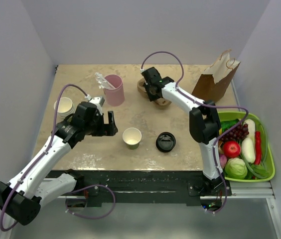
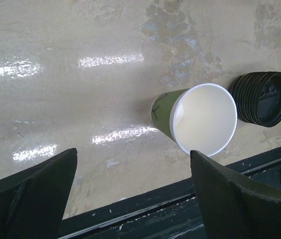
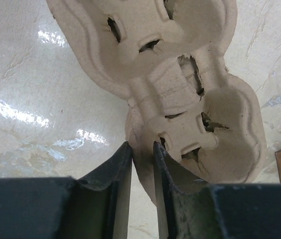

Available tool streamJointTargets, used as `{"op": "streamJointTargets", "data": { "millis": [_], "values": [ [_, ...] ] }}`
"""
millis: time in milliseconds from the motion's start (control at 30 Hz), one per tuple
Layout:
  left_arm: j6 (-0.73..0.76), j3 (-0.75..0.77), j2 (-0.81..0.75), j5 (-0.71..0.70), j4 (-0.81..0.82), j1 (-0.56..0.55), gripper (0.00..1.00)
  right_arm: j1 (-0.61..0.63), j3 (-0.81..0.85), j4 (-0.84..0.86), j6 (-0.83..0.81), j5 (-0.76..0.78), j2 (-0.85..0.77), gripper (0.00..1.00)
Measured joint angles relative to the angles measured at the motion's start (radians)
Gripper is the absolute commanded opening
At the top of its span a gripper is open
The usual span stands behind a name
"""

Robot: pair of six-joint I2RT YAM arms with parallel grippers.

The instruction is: Pack the takeout coffee

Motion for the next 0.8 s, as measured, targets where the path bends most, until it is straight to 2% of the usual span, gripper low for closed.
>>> {"op": "streamJointTargets", "data": {
  "millis": [267, 700, 800],
  "values": [
    [0.000, 0.000, -0.007, 0.001, 0.000, 0.000, 1.00, 0.000, 0.004, 0.002, -0.002, -0.001, -0.002, 0.20],
    [0.000, -0.002, -0.007, 0.024, 0.001, 0.000, 1.00, 0.000, 0.040, -0.040, -0.001, -0.035, -0.002, 0.29],
    [0.000, -0.012, -0.007, 0.031, 0.002, 0.000, 1.00, 0.000, 0.071, -0.050, 0.000, -0.040, -0.002, 0.29]
  ]
}}
